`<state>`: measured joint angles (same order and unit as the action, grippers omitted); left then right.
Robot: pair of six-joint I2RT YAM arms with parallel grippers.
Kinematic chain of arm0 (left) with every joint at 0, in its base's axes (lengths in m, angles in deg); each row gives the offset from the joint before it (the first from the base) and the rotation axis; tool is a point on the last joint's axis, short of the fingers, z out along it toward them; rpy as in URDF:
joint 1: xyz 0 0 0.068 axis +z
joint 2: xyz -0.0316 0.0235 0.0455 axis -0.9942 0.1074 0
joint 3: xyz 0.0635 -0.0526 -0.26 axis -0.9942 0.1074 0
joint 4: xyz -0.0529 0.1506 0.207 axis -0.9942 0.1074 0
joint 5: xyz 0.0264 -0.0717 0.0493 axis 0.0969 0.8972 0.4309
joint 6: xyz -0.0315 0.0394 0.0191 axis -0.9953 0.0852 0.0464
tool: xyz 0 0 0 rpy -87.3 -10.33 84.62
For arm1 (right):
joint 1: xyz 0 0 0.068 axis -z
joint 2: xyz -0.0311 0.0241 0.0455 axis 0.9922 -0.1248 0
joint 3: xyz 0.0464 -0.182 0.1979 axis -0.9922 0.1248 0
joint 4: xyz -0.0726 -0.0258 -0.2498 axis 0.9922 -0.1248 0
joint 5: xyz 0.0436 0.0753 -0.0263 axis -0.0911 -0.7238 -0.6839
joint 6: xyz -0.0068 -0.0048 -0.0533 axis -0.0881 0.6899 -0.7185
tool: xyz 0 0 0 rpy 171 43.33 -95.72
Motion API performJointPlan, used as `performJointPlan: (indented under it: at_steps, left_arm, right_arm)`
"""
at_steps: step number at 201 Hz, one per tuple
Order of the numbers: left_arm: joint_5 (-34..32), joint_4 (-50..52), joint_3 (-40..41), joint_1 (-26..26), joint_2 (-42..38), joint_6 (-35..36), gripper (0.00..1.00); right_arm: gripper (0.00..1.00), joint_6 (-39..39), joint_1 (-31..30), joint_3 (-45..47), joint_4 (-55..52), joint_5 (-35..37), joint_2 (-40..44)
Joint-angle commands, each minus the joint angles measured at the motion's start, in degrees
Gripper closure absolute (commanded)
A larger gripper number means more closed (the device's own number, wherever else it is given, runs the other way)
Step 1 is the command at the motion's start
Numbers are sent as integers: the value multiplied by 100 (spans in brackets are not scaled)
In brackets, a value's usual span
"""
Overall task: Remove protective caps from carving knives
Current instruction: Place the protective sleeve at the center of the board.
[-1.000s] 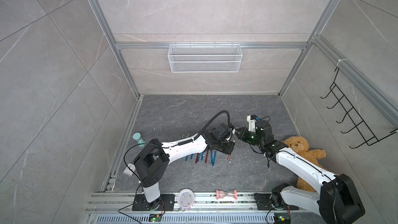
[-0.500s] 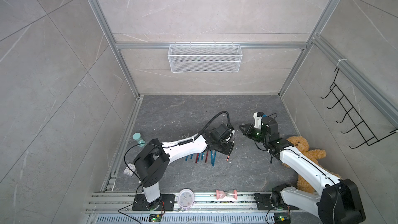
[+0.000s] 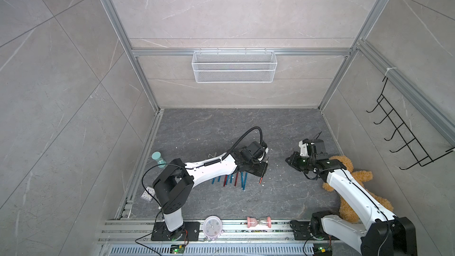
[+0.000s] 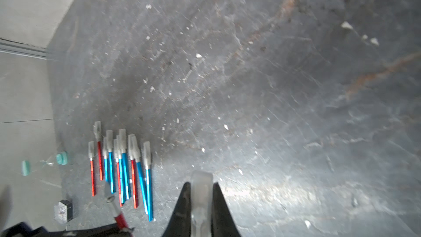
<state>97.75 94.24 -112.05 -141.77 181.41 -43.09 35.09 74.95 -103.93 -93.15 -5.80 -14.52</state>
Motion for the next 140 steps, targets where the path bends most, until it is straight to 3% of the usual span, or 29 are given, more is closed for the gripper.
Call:
performJointPlan:
  at_steps: [1,100,140]
  left_arm:
    - [-11,-148,-90,-8,-114,15,100]
    - [61,-166,26,89,-236,108,100]
    - [122,-166,26,114,-213,142,100]
  right_arm:
    - [98,-352,23,-128,-577,232,-304]
    - [95,-277,37,168,-357,800,-1284]
    - [93,-213,23,350,-185,711,-1547]
